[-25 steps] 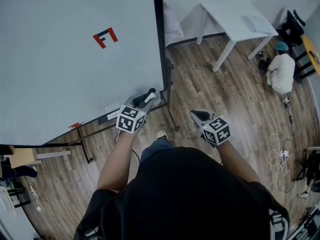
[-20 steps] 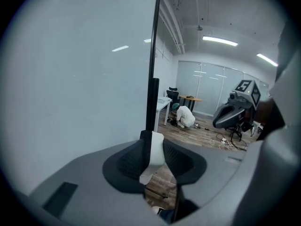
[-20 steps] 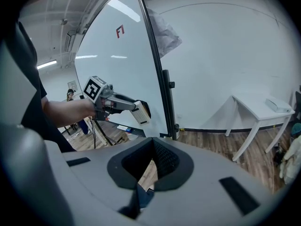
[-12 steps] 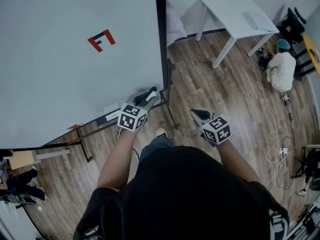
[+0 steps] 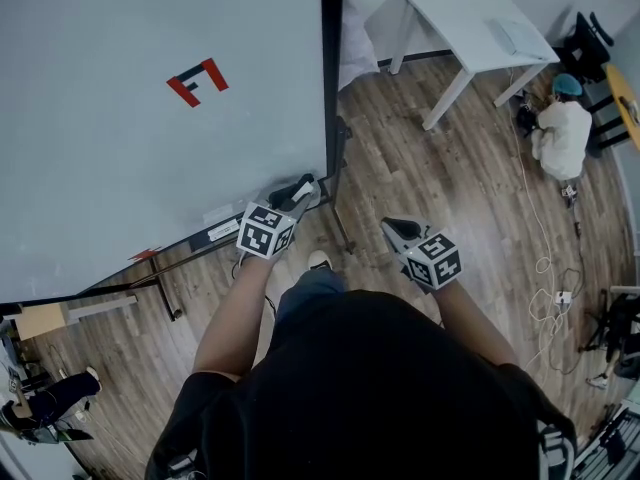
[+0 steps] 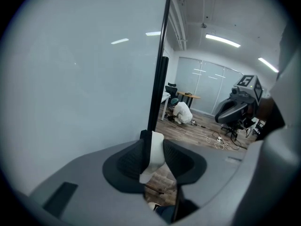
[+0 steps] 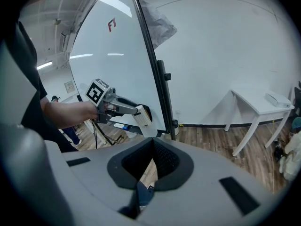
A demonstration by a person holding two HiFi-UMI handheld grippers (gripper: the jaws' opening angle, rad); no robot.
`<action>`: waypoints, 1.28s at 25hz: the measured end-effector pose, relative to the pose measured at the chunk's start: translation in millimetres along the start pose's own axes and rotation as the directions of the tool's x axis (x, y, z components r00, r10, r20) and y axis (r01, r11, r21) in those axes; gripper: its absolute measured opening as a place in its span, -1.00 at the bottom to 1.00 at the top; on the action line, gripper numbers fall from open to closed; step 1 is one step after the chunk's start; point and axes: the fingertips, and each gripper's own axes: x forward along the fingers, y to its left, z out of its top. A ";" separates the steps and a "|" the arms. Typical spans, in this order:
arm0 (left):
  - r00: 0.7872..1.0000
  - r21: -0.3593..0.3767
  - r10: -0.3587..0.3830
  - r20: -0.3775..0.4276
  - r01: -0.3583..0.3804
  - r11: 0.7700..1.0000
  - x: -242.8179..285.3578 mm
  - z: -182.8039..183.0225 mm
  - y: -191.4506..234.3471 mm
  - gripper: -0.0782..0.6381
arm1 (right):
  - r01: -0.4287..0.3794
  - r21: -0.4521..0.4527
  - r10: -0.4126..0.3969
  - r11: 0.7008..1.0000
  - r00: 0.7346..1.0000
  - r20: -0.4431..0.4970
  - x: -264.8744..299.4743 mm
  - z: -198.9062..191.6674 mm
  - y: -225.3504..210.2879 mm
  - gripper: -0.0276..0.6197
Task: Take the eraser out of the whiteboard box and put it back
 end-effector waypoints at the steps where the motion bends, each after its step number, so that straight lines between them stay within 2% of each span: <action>1: 1.000 -0.002 -0.003 -0.003 0.003 1.000 1.8 -1.7 0.4 -0.39 | 0.001 0.002 -0.001 1.000 1.000 -0.003 0.6 -0.9 -0.5 -0.93; 20: 0.998 -0.020 -0.030 -0.059 0.029 0.999 30.0 -30.8 9.8 -0.39 | 0.008 0.016 -0.007 1.000 0.999 -0.039 8.4 -9.5 -4.8 -0.93; 32: 0.994 0.008 -0.029 -0.106 0.030 1.000 42.0 -41.9 11.1 -0.39 | 0.004 0.011 -0.003 1.000 0.999 -0.044 7.7 -10.4 -5.5 -0.93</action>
